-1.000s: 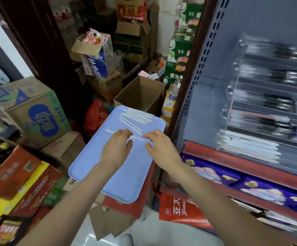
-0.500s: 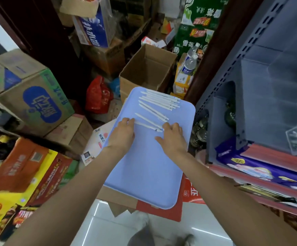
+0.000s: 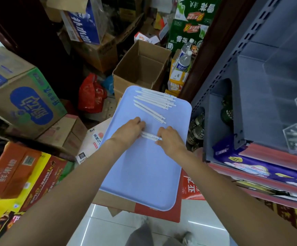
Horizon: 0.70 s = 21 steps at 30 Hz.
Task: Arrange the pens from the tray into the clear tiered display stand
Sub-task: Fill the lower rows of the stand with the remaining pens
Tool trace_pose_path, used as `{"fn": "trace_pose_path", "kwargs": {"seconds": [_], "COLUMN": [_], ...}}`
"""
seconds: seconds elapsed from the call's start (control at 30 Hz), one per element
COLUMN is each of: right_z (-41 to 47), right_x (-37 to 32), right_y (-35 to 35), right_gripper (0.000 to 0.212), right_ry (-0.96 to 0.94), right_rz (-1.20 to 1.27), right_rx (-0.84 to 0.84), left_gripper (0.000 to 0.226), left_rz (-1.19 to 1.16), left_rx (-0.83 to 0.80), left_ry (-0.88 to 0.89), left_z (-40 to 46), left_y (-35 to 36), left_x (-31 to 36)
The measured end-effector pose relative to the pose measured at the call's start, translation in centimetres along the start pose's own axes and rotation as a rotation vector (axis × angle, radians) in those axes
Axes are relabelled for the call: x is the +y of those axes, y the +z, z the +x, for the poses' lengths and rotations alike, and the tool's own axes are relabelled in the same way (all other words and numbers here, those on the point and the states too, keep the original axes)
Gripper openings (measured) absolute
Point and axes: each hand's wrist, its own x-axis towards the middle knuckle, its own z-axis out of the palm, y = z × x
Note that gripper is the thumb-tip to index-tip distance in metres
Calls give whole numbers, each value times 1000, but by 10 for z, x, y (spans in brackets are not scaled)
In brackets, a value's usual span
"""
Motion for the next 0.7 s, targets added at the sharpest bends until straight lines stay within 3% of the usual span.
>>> {"fn": "trace_pose_path", "kwargs": {"seconds": [0.17, 0.37, 0.5, 0.6, 0.7], "right_z": [-14, -64, -111, -141, -177], "right_x": [15, 25, 30, 46, 78], "right_y": [-11, -41, -66, -83, -105], "right_gripper": [15, 11, 12, 8, 19], "right_ry": [-44, -127, -192, -267, -323], "right_rz": [171, 603, 936, 977, 895], "right_rx": [23, 261, 388, 431, 501], "left_gripper": [16, 10, 5, 10, 13], "left_rz": [-7, -501, -671, -756, -822], "left_rx": [-21, 283, 391, 448, 467], "left_ry": [-42, -108, -124, -85, -53], "left_z": [-5, -36, -57, -64, -68], "left_y": [-5, -7, -28, -48, -66], "left_x": [16, 41, 96, 153, 216]}}
